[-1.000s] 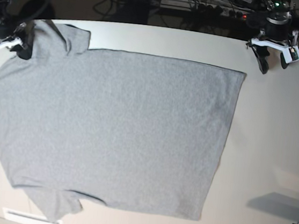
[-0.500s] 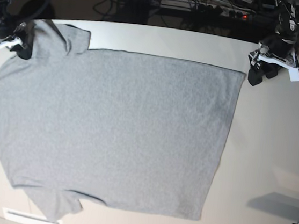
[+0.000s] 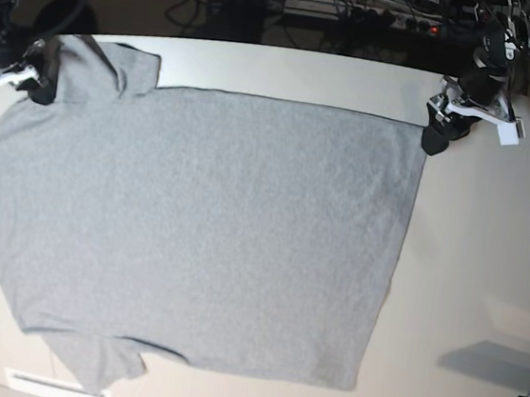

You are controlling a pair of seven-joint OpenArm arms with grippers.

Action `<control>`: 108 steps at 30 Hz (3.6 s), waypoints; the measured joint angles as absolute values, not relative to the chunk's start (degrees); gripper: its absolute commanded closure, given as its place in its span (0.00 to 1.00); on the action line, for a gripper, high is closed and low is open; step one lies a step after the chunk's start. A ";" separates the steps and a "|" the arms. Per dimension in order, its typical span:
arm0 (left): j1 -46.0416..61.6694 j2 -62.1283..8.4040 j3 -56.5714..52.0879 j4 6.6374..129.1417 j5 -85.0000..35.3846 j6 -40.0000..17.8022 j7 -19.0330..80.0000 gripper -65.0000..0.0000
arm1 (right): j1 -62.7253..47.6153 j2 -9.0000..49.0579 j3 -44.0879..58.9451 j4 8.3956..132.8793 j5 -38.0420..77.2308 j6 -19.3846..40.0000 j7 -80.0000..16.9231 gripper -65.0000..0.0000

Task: Fold the T-shirt properly
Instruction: 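Close both grippers on the shoulder edge of the grey shirt, then pull the shoulder edge with both grippers, dragging the shirt toward the robot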

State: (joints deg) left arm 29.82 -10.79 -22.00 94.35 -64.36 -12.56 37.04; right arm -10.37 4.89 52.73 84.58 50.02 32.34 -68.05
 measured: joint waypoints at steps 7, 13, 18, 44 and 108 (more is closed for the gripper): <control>27.29 -10.81 -19.05 93.84 -63.55 -12.27 36.42 0.34 | -10.37 4.89 52.73 84.58 50.02 32.34 -68.07 0.99; 24.21 -10.81 -13.89 91.85 -64.49 -12.60 35.14 0.34 | -10.37 4.91 52.73 84.58 50.02 32.34 -68.07 0.99; 23.46 -10.63 -12.05 90.19 -65.43 -13.82 34.00 0.38 | -10.37 4.89 52.73 84.58 50.02 32.34 -68.07 0.99; 30.85 -10.94 -21.34 100.14 -61.73 -10.46 43.29 1.00 | -10.33 4.86 52.58 84.58 50.22 32.36 -68.51 1.00; 10.92 -8.54 -25.87 97.69 -67.59 1.13 52.34 1.00 | 7.73 15.44 36.01 81.49 49.78 31.94 -66.26 0.99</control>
State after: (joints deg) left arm 10.92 -8.54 -25.87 97.69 -67.59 1.13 52.34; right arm 7.73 15.44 36.01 81.49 49.78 31.94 -66.26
